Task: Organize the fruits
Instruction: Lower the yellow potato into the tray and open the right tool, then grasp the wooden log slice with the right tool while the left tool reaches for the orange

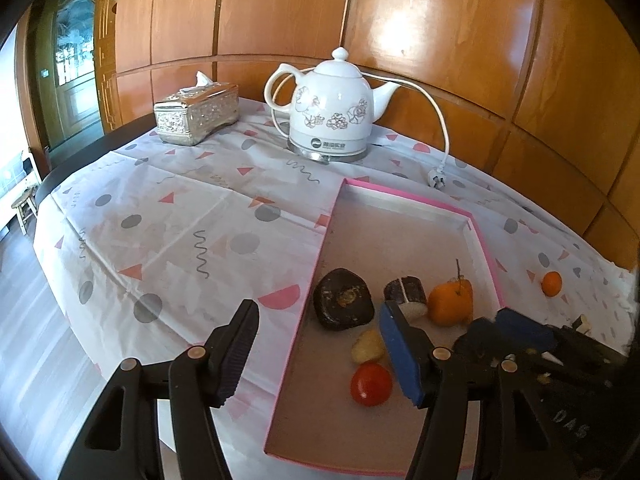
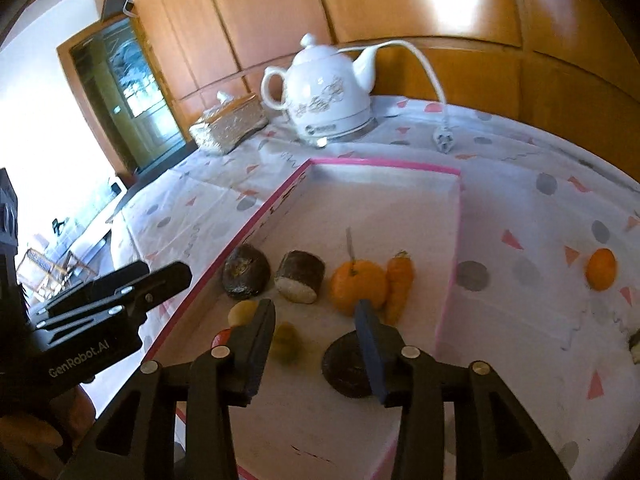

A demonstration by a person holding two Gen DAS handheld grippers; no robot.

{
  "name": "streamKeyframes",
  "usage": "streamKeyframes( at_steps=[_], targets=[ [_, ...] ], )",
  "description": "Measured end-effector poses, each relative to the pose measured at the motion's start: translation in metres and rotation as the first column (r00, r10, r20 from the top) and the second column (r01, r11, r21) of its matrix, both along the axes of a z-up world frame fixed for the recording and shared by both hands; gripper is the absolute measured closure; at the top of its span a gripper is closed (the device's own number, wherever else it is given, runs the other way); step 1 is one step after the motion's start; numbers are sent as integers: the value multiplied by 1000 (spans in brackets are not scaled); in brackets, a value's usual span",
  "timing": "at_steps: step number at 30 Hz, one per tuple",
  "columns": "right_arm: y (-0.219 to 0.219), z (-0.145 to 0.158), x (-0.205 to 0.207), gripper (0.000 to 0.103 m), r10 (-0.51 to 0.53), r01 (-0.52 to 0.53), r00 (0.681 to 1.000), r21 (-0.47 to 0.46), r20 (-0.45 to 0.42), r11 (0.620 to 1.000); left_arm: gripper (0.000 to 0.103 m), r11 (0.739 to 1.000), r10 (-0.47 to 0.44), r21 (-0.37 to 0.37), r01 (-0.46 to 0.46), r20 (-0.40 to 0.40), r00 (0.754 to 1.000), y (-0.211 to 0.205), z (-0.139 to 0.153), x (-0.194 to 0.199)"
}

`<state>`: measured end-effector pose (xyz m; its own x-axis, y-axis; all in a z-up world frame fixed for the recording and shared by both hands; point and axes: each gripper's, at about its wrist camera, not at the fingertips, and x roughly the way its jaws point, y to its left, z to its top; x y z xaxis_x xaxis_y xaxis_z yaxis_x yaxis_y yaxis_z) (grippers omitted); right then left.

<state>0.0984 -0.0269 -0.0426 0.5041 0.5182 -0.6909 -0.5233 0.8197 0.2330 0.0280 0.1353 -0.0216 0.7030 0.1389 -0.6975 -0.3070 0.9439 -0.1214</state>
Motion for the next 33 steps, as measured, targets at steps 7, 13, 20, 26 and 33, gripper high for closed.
streamKeyframes(
  at_steps=[7,13,20,26,33],
  targets=[
    [-40,10,-10,61,-126,126,991,19,43,992,38,1000,-30,7,30,5,1000,-12,4,0],
    [-91,11,-18,61,-272,273,959,-3,80,962,38,998,-61,21,61,1,998,-24,4,2],
    [-165,-3,-22,61,-444,447,894,-47,64,893,38,991,-131,36,131,-2,991,-46,3,3],
    [-224,-15,-20,61,-588,590,807,-65,46,805,38,984,-172,34,172,-2,985,-58,2,4],
    [-259,-27,-8,61,-638,637,770,-77,22,767,38,977,-214,24,214,-3,977,-70,2,7]
  ],
)
